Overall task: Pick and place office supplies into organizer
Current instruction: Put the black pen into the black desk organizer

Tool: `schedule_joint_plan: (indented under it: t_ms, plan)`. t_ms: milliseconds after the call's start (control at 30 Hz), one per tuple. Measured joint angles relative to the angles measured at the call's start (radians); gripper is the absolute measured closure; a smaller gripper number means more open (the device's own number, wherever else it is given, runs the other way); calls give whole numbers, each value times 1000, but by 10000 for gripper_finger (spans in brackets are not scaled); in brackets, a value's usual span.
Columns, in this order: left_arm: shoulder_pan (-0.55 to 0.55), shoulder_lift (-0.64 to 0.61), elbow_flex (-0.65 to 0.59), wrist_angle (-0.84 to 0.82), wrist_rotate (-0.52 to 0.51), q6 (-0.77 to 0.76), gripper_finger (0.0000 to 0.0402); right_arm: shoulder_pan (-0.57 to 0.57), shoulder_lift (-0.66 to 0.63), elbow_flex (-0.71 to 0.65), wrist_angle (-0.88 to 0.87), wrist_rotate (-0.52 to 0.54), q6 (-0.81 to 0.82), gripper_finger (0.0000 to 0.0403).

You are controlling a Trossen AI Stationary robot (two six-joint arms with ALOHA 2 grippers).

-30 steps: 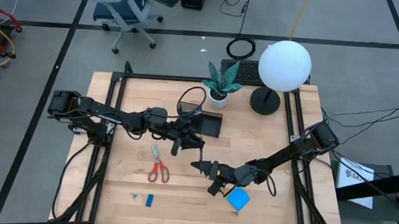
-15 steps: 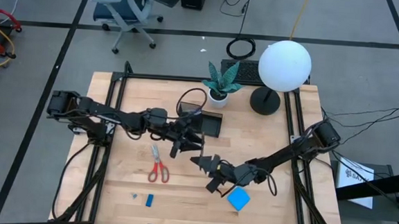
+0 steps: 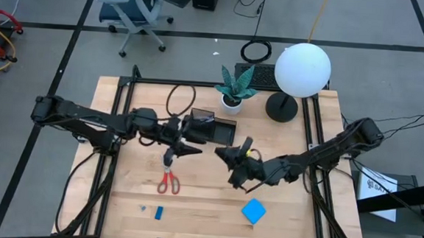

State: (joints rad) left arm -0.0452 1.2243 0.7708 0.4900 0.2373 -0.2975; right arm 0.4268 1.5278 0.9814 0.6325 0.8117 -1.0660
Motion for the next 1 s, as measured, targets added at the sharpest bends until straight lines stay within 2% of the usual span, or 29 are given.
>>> schedule_joint_plan:
  t_ms: [100,200,367,500,633,733,867,1000]
  plan:
    - [-24,-56,-1,-58,-25,86,236,-17,-53,-32,0,-4,84,373]
    - [-49,-123,0,-148,-94,189,236,-45,-112,-73,-9,-64,193,373]
    - [-110,-196,-1,-287,-330,326,236,-133,-202,-136,-2,-274,434,373]
    - [-149,-232,-1,-360,-405,374,236,-235,-229,-179,42,-458,607,373]
    - [-191,-246,-1,-382,-407,431,236,-344,-212,-200,77,-617,751,373]
    - [-224,-245,-1,-384,-451,483,236,-421,-174,-204,94,-704,833,373]
    - [-255,-244,-1,-383,-527,530,236,-494,-94,-204,168,-798,891,373]
    - [-266,-244,-1,-383,-561,535,236,-553,-7,-204,248,-867,918,373]
